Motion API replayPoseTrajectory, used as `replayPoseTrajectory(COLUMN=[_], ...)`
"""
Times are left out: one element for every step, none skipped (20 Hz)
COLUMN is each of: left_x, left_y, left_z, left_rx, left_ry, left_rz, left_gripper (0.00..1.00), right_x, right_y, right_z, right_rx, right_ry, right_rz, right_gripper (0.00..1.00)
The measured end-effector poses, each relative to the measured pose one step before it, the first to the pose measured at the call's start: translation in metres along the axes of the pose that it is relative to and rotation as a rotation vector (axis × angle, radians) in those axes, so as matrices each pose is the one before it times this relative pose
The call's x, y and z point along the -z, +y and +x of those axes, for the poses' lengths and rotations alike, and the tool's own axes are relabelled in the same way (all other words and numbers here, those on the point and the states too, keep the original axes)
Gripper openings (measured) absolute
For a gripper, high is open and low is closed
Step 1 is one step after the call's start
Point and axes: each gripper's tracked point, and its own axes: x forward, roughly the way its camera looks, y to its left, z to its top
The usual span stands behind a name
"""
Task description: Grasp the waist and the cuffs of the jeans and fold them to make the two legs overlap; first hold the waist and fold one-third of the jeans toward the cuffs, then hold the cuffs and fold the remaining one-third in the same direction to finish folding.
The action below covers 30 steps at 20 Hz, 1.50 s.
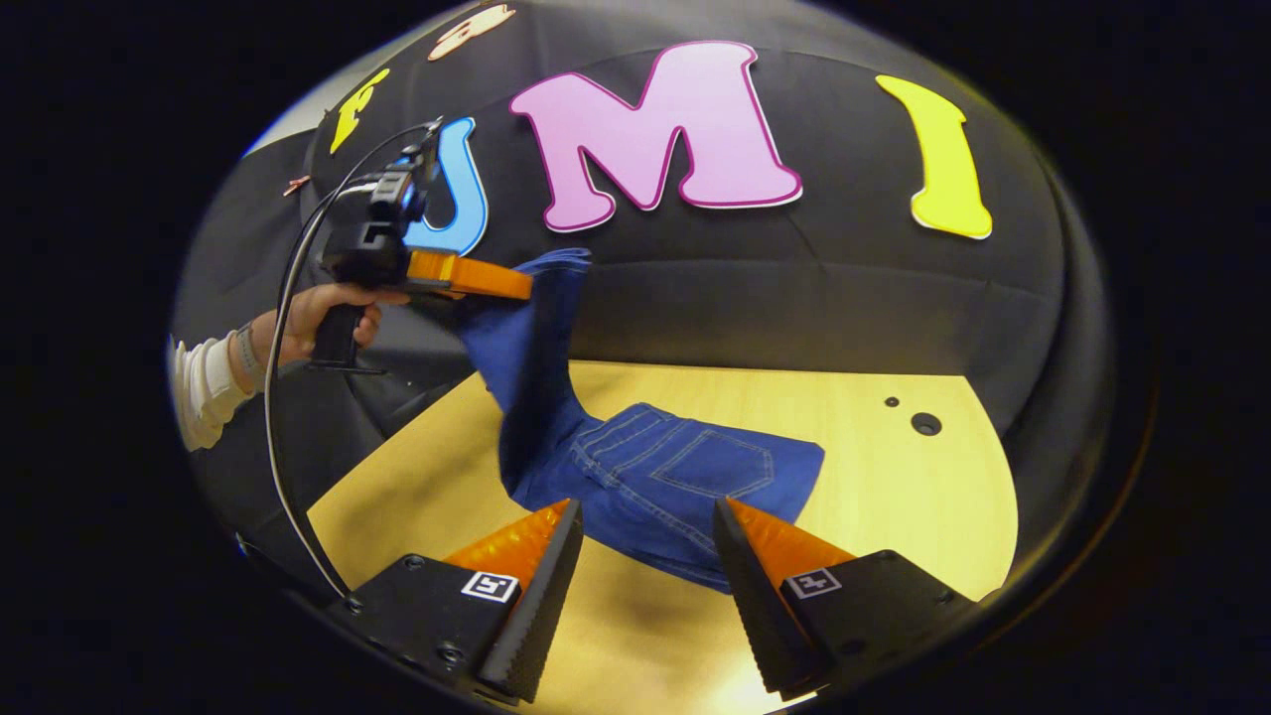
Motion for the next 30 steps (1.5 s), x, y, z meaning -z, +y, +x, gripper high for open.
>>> replayPoseTrajectory(left_x=[0.02805, 0.02707, 0.02432, 0.02701, 0.02763, 0.01183, 0.00312, 0.00595, 0.00059, -0.00168, -0.00409, -0.01325, -0.01692, -0.01565, -0.01850, -0.01678, -0.01318, -0.01287, -0.00796, -0.00216, 0.00059, 0.00516, -0.00044, -0.00659, -0.00232, -0.00332, -0.00086, -0.00433, -0.00435, -0.00811], left_y=[-0.02786, -0.01114, -0.00227, -0.00076, -0.00518, -0.00105, 0.00098, -0.00219, -0.00129, -0.00228, -0.00876, -0.00624, -0.00474, -0.00012, 0.00362, 0.00497, 0.00027, 0.00148, 0.00272, 0.00030, 0.00137, 0.00320, 0.00163, 0.00395, 0.00252, 0.00255, 0.00380, -0.00030, -0.00233, -0.00126], left_z=[0.03146, 0.02393, 0.02206, 0.01992, 0.02190, 0.00646, 0.00079, -0.00156, 0.00146, -0.00324, -0.01034, -0.01749, -0.02661, -0.02899, -0.03245, -0.03428, -0.03631, -0.04014, -0.03585, -0.02955, -0.02784, -0.02685, -0.02997, -0.03602, -0.02653, -0.02257, -0.02379, -0.01452, -0.01352, -0.01012], left_rx=[0.04765, 0.01204, -0.01302, -0.02387, -0.03738, -0.01307, -0.02635, -0.02287, -0.03737, -0.04236, -0.01575, -0.01550, -0.02632, -0.02911, -0.03565, -0.03812, -0.03412, -0.03334, -0.03251, -0.02498, -0.03381, -0.03364, -0.02562, -0.02935, -0.02717, -0.01564, -0.02975, -0.01406, -0.00660, 0.00042], left_ry=[0.05184, 0.05903, 0.05063, 0.05193, 0.04848, 0.03256, 0.02930, 0.03461, 0.01989, -0.02003, -0.03862, -0.05099, -0.06314, -0.06695, -0.07250, -0.06963, -0.05959, -0.05818, -0.04765, -0.03677, -0.01988, -0.01835, -0.01724, -0.01903, -0.02094, -0.01699, -0.01354, -0.00911, -0.00592, -0.01893], left_rz=[-0.01479, -0.00818, 0.01954, 0.03186, 0.02956, 0.02368, 0.01930, 0.02267, 0.03563, 0.04248, 0.03179, 0.00710, -0.00802, -0.00706, 0.00059, -0.00451, -0.00725, -0.01135, -0.01675, -0.01467, -0.01337, -0.01430, -0.01306, -0.00703, 0.00351, 0.01074, 0.00462, -0.00875, -0.02443, -0.03597], left_gripper=[0.06, 0.06, 0.06, 0.06, 0.07, 0.09, 0.15, 0.17, 0.59, 1.00, 1.00, 0.99, 0.97, 0.97, 0.96, 0.96, 0.96, 0.96, 0.95, 0.95, 0.95, 0.96, 0.96, 0.96, 0.96, 0.95, 0.95, 0.95, 0.95, 0.96], right_x=[0.00378, 0.00475, 0.00410, 0.00444, 0.00482, 0.00380, 0.00437, 0.00330, 0.00227, 0.00089, -0.00093, -0.00346, -0.00570, -0.00801, -0.01032, -0.01037, -0.01349, -0.01401, -0.01387, -0.01229, -0.01187, -0.01071, -0.01249, -0.01255, -0.01458, -0.00989, -0.00888, -0.00901, -0.00793, -0.00651], right_y=[-0.00639, -0.00482, -0.00605, -0.00791, -0.00567, -0.00420, -0.00531, -0.00567, -0.00587, -0.00775, -0.00338, -0.00157, -0.00039, 0.00095, 0.00183, 0.00266, 0.00266, 0.00219, 0.00293, 0.00158, 0.00527, 0.00853, 0.00860, 0.00775, 0.00486, 0.00528, 0.00638, 0.00522, 0.00407, 0.00299], right_z=[-0.00507, -0.00377, -0.00502, -0.00370, -0.00309, -0.00337, -0.00307, -0.00312, -0.00360, -0.00412, -0.00468, -0.00783, -0.01042, -0.01266, -0.01418, -0.01669, -0.01609, -0.01970, -0.01897, -0.01799, -0.01957, -0.02019, -0.01885, -0.01908, -0.01662, -0.01566, -0.01344, -0.01154, -0.00954, -0.00716], right_rx=[0.00479, -0.00313, 0.00656, 0.00524, -0.00322, -0.00657, -0.00605, -0.00483, -0.00055, 0.00656, 0.00380, 0.00434, 0.00850, 0.01134, 0.01444, 0.01525, 0.02449, 0.02492, 0.02992, 0.03912, 0.02301, 0.01852, 0.01197, 0.00899, 0.01529, 0.00853, 0.00128, 0.00276, 0.00187, 0.00120], right_ry=[0.00856, 0.00981, 0.00576, 0.01003, 0.00789, 0.00367, 0.00589, 0.00565, 0.00115, 0.00039, -0.00654, -0.01404, -0.01773, -0.02735, -0.03046, -0.03209, -0.04036, -0.03926, -0.04010, -0.03193, -0.02392, -0.02282, -0.02253, -0.03549, -0.03993, -0.02488, -0.01827, -0.01886, -0.01549, -0.00996], right_rz=[0.00540, 0.00085, -0.01790, -0.02186, -0.01343, -0.00500, -0.00274, -0.00351, -0.01303, -0.01691, -0.01569, -0.01378, -0.01548, -0.01500, -0.01495, -0.02074, -0.02692, -0.02257, -0.01619, -0.00838, 0.00873, 0.01432, 0.00667, -0.00495, -0.01735, -0.01443, -0.00688, 0.00023, 0.00552, 0.00885], right_gripper=[0.82, 0.82, 0.82, 0.81, 0.82, 0.82, 0.82, 0.82, 0.82, 0.82, 0.82, 0.82, 0.82, 0.82, 0.82, 0.83, 0.83, 0.83, 0.83, 0.84, 0.85, 0.86, 0.85, 0.86, 0.88, 0.91, 0.90, 0.91, 0.91, 0.94])
